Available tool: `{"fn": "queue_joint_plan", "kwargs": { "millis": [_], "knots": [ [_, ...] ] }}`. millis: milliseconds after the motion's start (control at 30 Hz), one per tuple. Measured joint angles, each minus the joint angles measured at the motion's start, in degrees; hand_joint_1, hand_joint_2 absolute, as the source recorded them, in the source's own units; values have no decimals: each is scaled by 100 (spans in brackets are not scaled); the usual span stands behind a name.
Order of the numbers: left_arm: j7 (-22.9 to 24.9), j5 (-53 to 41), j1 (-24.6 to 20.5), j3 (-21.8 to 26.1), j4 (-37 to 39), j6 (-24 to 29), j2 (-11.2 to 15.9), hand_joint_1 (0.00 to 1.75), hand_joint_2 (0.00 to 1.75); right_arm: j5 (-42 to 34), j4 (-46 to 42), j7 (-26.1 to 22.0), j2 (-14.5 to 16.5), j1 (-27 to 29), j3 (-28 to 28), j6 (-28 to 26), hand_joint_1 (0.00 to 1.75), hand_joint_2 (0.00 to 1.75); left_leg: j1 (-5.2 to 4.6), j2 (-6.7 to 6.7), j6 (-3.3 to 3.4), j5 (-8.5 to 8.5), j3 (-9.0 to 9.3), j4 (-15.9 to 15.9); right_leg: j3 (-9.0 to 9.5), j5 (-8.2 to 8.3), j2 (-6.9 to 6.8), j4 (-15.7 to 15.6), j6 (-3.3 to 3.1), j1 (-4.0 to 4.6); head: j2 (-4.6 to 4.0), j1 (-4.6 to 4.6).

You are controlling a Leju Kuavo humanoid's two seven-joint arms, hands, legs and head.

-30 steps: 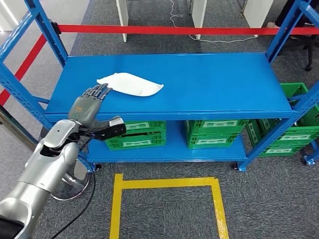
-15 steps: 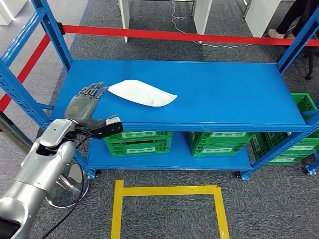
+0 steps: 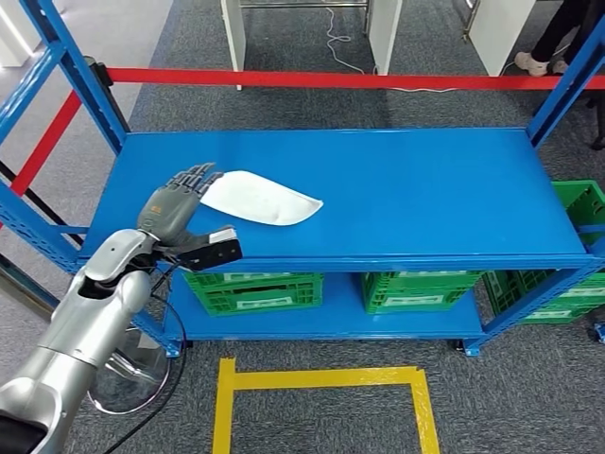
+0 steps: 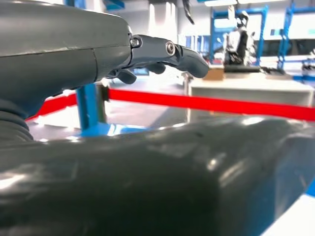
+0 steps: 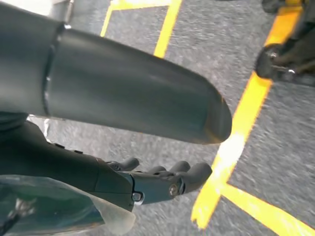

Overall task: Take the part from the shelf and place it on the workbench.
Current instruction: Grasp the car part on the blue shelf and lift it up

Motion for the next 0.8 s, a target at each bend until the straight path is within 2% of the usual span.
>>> {"fn": "queue_joint_plan", "kwargs": {
  "millis": [33,67,133,167,200,233,267,367,400,433,500,533,567,600,633,667,700,733,800],
  "knots": [
    [-16,28,26,-7,0,-25,0,0,0,2,-1,1,1,2,5,5,0,0,15,0,-18,14,-145,180,60,-45,9,1,2,-1,0,-1],
    [-26,49,41,-13,-2,-42,0,0,0,4,-1,2,4,5,12,10,0,0,26,1,-28,167,-211,154,126,-93,18,1,8,-4,0,-1],
    [-43,74,42,-19,-10,-60,1,0,0,11,-2,2,13,7,26,13,0,0,38,6,-26,765,-138,-414,265,-193,27,1,34,-15,0,0],
    [-49,78,43,-23,-13,-69,4,0,0,15,-1,2,16,7,32,13,0,0,26,12,-17,986,-85,-702,321,-234,31,-2,56,-20,0,2],
    [-58,79,45,-30,-15,-83,6,0,0,19,1,2,17,4,37,13,0,0,11,19,3,1110,-29,-964,346,-274,35,4,92,-21,0,-10],
    [-68,83,54,-40,-17,-99,3,0,0,24,2,3,18,-1,43,12,0,0,-8,24,34,1135,-7,-1080,355,-310,38,10,137,-21,0,-19],
    [-81,94,58,-51,-21,-113,-2,0,0,29,2,5,19,-7,51,12,0,0,-27,25,74,1086,-2,-1109,359,-339,39,13,184,-20,0,-33],
    [-159,197,38,-64,-49,-169,-26,0,0,41,0,14,20,-39,90,17,0,0,-3,13,180,1055,67,-1192,325,-464,21,113,291,-23,0,-41],
    [-195,246,26,-70,-58,-207,-43,0,0,44,-1,16,21,-54,100,20,0,0,12,9,203,1048,97,-1223,217,-550,17,304,314,-25,0,-26],
    [-231,289,23,-85,-64,-251,-63,0,0,48,-2,19,22,-68,109,22,0,0,19,7,229,1034,121,-1239,17,-675,14,629,334,-30,0,-15],
    [-276,348,54,-129,-66,-315,-97,0,0,53,-5,19,26,-89,126,25,0,0,13,4,267,990,150,-1242,-501,-904,11,1422,362,-34,0,3],
    [-285,361,86,-150,-66,-329,-108,0,0,56,-6,22,26,-93,131,25,0,0,8,3,276,960,178,-1242,-715,-901,11,1676,365,-35,0,2],
    [-289,370,114,-167,-66,-334,-116,0,0,61,-6,26,26,-89,134,25,0,0,5,-1,276,926,217,-1241,-824,-769,11,1715,362,-34,0,3],
    [-290,374,131,-178,-66,-336,-125,0,0,65,-6,30,25,-82,136,25,0,0,4,-8,272,886,271,-1241,-824,-514,11,1528,350,-34,0,3],
    [-292,377,135,-185,-66,-337,-134,0,0,69,-6,34,25,-76,137,25,0,0,4,-16,263,843,330,-1241,-740,-198,11,1172,331,-34,0,4],
    [-295,384,130,-191,-66,-339,-142,0,0,71,-4,36,24,-69,137,25,0,0,-3,-21,245,805,379,-1242,-616,38,12,840,312,-25,0,3],
    [-304,401,122,-196,-65,-352,-149,0,0,72,-3,35,25,-67,138,25,0,0,-11,-27,225,777,410,-1236,-503,197,13,562,287,-14,0,-1],
    [-323,426,117,-202,-65,-367,-156,0,0,77,-2,33,25,-72,140,25,0,0,-17,-29,204,763,423,-1231,-428,249,16,408,263,-1,0,-4],
    [-408,511,115,-218,-69,-393,-179,0,0,91,-1,27,26,-89,150,25,0,0,-25,-28,169,757,421,-1230,-370,202,20,325,208,12,0,-6]
  ]
}}
